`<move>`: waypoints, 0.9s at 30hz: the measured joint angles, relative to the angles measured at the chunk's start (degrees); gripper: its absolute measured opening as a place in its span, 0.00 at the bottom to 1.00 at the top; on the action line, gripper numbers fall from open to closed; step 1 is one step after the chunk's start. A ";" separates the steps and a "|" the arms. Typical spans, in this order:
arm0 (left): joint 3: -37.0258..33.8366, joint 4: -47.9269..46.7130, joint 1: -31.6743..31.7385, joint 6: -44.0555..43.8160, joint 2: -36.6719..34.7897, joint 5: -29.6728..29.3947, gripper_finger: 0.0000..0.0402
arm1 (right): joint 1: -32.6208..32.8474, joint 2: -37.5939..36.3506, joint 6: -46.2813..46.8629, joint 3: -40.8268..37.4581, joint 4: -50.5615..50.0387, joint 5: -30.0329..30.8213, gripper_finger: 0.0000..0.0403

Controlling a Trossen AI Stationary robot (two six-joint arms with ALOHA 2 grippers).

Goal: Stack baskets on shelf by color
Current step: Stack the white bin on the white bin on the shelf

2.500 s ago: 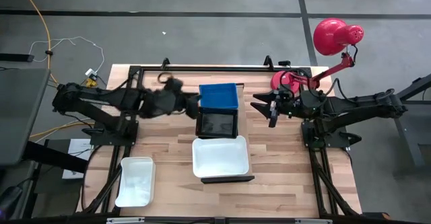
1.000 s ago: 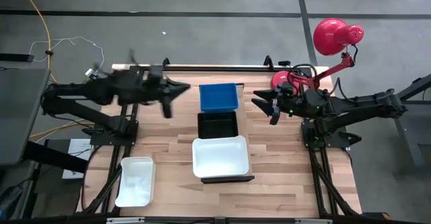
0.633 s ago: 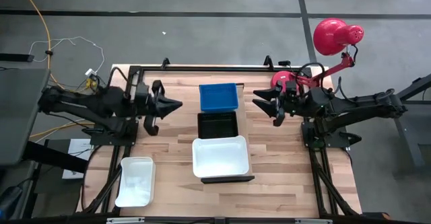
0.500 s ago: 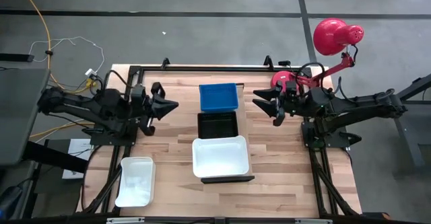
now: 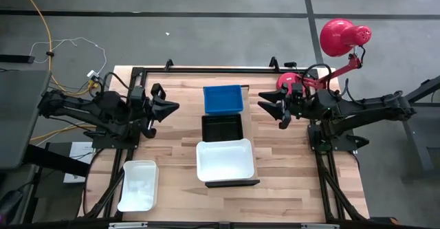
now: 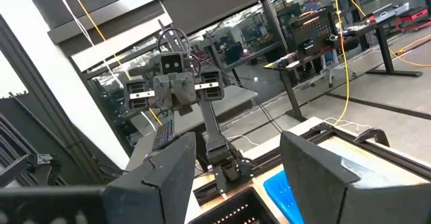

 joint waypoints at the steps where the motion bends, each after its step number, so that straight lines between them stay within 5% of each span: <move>1: 0.00 -0.49 0.00 0.01 0.00 -0.02 0.04 | 0.00 0.00 0.00 0.00 0.00 -0.09 0.51; 9: 1.73 -6.37 -0.04 -0.45 0.31 0.01 0.16 | 0.00 0.00 -0.61 0.00 -0.01 -0.18 0.51; 20: 24.72 -55.09 -3.41 -7.55 6.33 8.11 0.48 | 0.00 0.00 -0.45 0.00 -0.80 0.06 0.51; 27: 27.89 -73.18 -13.78 -16.37 13.09 11.17 0.53 | 0.00 0.02 0.77 0.00 -3.24 0.08 0.51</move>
